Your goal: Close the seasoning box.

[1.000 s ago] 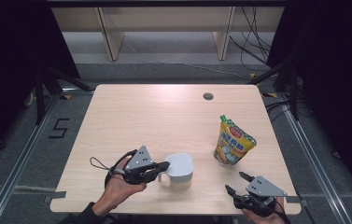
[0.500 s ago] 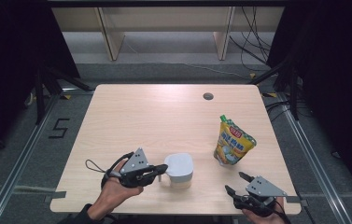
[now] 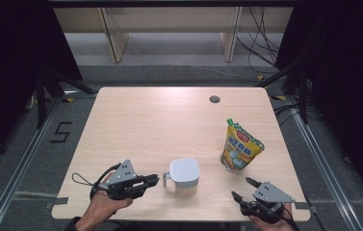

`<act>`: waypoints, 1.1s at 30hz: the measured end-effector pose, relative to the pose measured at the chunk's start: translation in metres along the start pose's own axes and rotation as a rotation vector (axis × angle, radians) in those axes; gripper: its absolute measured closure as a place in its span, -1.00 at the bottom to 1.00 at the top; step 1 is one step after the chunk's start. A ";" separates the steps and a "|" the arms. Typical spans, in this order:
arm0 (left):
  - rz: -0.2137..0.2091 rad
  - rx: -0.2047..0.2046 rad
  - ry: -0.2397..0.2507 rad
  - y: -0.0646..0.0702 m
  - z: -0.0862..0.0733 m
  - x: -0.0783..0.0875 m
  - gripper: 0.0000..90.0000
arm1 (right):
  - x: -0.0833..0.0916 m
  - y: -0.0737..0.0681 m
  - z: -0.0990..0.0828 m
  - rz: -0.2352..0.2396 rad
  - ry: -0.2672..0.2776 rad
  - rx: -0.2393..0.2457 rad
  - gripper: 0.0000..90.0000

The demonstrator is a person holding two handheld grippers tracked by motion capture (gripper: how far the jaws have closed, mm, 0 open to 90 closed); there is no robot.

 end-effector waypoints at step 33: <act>0.078 -0.006 -0.129 0.006 -0.054 0.015 -0.45 | -0.002 -0.002 0.001 0.012 -0.008 0.026 -0.27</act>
Point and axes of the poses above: each handheld gripper's, and its own axes: x roughly backward along the jaws, z roughly out of its top, y roughly to its right, the point moved 4 cm from there along -x, roughly forward along the jaws
